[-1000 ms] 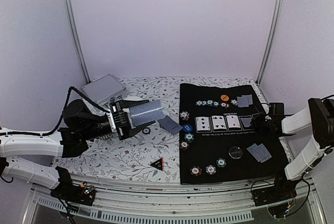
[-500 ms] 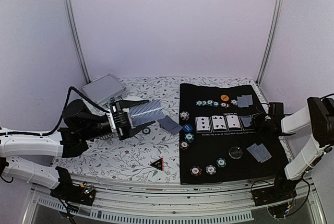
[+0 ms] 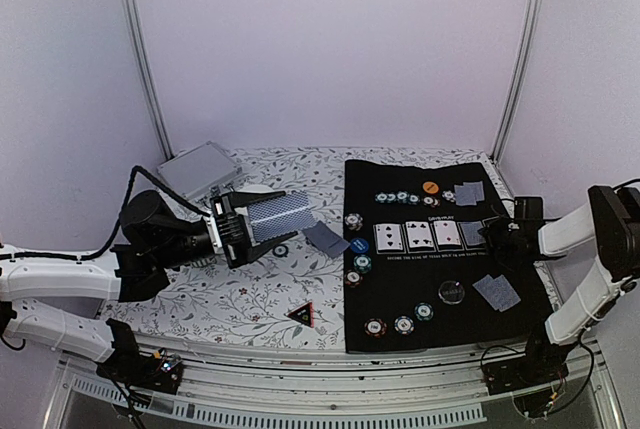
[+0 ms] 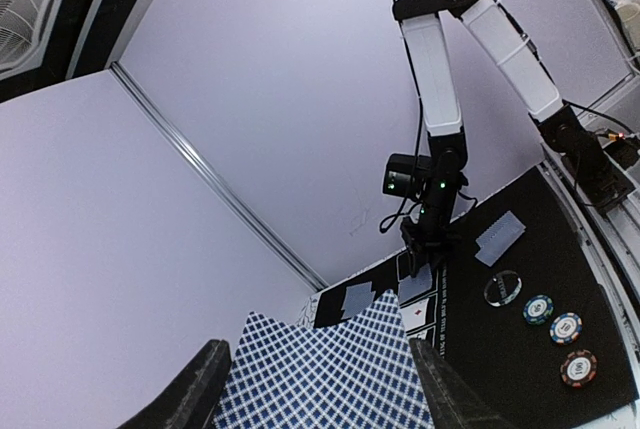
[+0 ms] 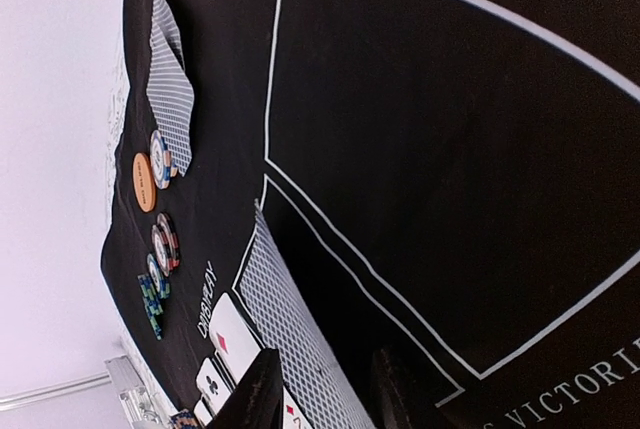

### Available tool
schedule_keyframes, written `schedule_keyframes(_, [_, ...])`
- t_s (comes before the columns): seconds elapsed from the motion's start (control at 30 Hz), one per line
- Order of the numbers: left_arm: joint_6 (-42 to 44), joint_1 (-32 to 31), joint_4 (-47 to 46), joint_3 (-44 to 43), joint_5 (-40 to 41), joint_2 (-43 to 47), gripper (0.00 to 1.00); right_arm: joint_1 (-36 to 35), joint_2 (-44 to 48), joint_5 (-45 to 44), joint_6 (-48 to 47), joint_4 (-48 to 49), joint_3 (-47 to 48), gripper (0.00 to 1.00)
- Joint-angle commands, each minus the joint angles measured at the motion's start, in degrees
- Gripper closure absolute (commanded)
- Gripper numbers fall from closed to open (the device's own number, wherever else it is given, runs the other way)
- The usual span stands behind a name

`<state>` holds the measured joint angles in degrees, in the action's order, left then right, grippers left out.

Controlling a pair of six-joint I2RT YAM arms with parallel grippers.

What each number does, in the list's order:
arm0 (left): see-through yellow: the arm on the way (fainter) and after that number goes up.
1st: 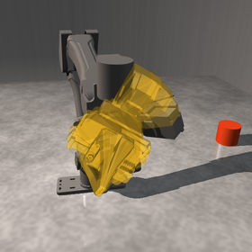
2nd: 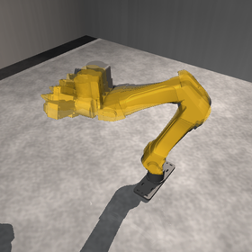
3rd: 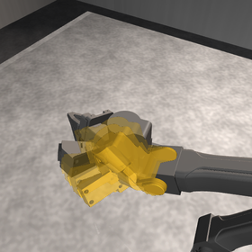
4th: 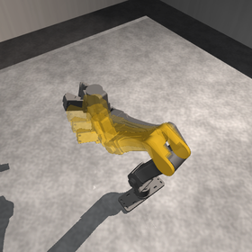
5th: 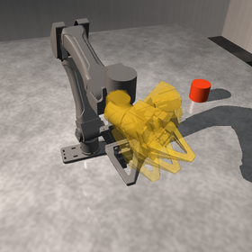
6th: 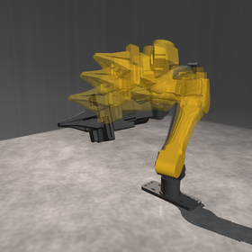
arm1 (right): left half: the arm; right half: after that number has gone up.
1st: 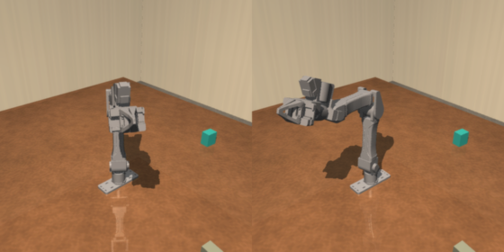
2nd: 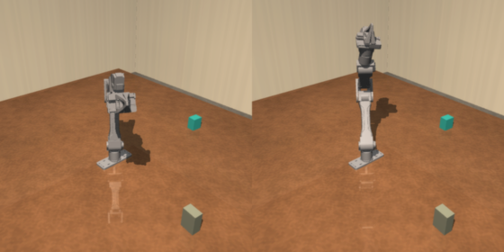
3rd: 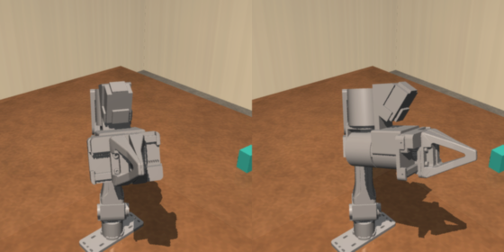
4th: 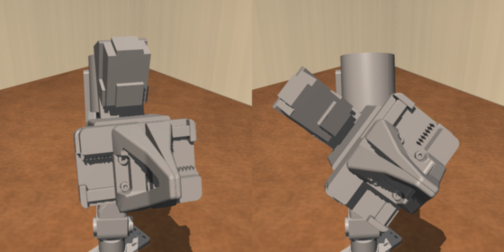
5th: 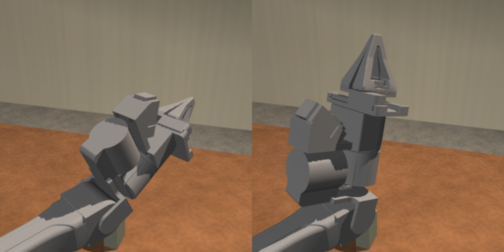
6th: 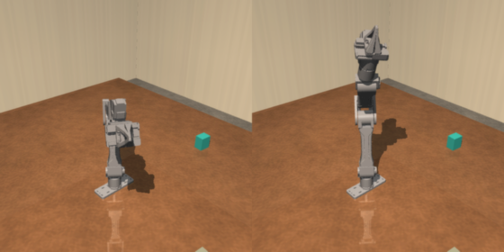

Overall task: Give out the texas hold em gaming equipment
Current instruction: Distribute the poker card in the community card area.

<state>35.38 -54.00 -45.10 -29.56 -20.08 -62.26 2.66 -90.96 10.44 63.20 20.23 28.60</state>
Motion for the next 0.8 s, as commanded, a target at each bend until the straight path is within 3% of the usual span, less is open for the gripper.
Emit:
schedule_keyframes(0.0, [0.22, -0.96, -0.87, -0.56, -0.14, 0.9, 0.44, -0.18, 3.28, -0.32, 0.99, -0.05, -1.36, 0.67])
schedule_keyframes(0.33, [0.21, -1.06, -0.78, -0.58, -0.23, 0.91, 0.43, -0.21, 15.89, -7.26, -1.48, -11.76, -0.94, 0.17])
schedule_keyframes(0.4, [0.22, -1.02, -0.79, -0.58, -0.21, 0.91, 0.44, -0.19, 19.28, -9.86, -2.2, -14.84, -0.59, 0.01])
schedule_keyframes(0.63, [0.48, -1.02, -0.95, -0.59, 0.1, 0.77, 0.43, -0.22, 31.76, -11.15, -9.42, -13.88, 3.19, 0.01])
schedule_keyframes(0.77, [0.77, -1.02, -0.74, -0.59, -0.06, 1.5, 0.44, -2.05, 33.9, -7.9, -24.67, -14.41, 11.48, 0.01])
